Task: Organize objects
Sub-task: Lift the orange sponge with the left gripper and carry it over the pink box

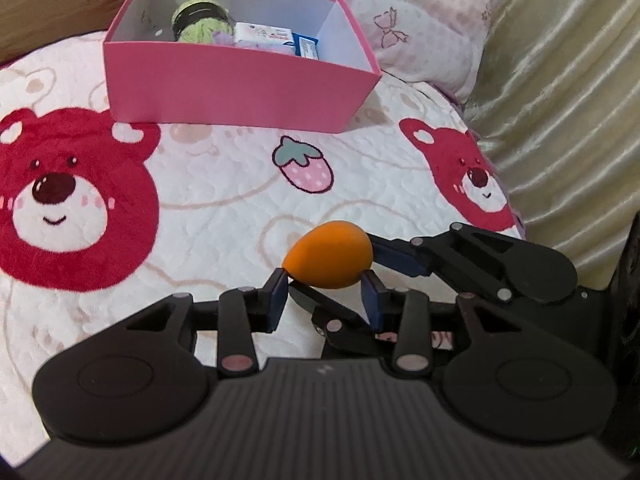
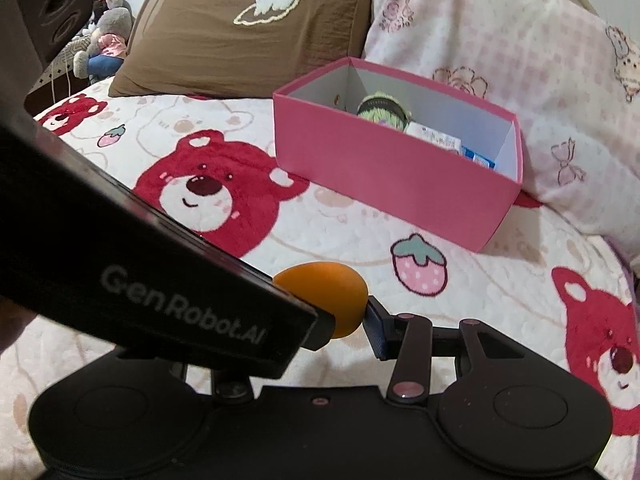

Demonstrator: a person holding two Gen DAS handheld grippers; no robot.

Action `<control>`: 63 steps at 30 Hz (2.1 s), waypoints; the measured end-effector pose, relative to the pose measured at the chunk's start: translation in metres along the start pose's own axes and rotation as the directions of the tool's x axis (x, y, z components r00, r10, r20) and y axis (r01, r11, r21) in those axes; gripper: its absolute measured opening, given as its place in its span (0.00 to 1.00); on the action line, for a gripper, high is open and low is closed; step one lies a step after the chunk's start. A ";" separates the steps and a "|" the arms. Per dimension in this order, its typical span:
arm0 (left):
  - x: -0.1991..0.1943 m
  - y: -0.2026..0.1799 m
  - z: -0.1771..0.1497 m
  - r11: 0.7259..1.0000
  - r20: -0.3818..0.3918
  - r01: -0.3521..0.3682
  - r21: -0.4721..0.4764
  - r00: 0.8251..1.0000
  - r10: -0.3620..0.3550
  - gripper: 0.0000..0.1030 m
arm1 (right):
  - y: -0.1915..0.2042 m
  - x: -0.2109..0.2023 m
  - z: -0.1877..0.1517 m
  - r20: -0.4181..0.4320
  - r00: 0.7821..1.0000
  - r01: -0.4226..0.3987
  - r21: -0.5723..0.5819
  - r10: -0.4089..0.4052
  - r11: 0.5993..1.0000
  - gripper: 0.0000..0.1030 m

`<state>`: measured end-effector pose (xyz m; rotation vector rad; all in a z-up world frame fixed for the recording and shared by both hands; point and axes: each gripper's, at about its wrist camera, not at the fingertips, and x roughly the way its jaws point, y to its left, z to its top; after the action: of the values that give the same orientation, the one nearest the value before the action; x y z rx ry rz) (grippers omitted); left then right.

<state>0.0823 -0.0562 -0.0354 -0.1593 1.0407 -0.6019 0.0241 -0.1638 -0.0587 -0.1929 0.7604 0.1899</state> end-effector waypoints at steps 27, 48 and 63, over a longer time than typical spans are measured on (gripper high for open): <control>-0.052 0.001 0.075 1.000 0.027 0.027 0.006 0.999 -0.027 0.39 | -0.028 -0.024 0.084 0.027 0.994 -0.105 0.049 0.104 0.993 0.48; -0.057 -0.015 0.166 1.000 0.116 -0.007 0.014 0.993 0.005 0.39 | -0.082 -0.011 0.147 0.127 0.985 -0.126 0.097 0.113 0.987 0.48; -0.010 0.002 0.217 1.000 0.143 -0.006 -0.027 0.990 0.010 0.40 | -0.134 0.045 0.169 0.183 0.967 -0.214 0.217 0.175 0.952 0.49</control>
<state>0.2634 -0.0830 0.0822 -0.2186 0.9101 -0.5616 0.2000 -0.2480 0.0435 0.1234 0.6332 0.2977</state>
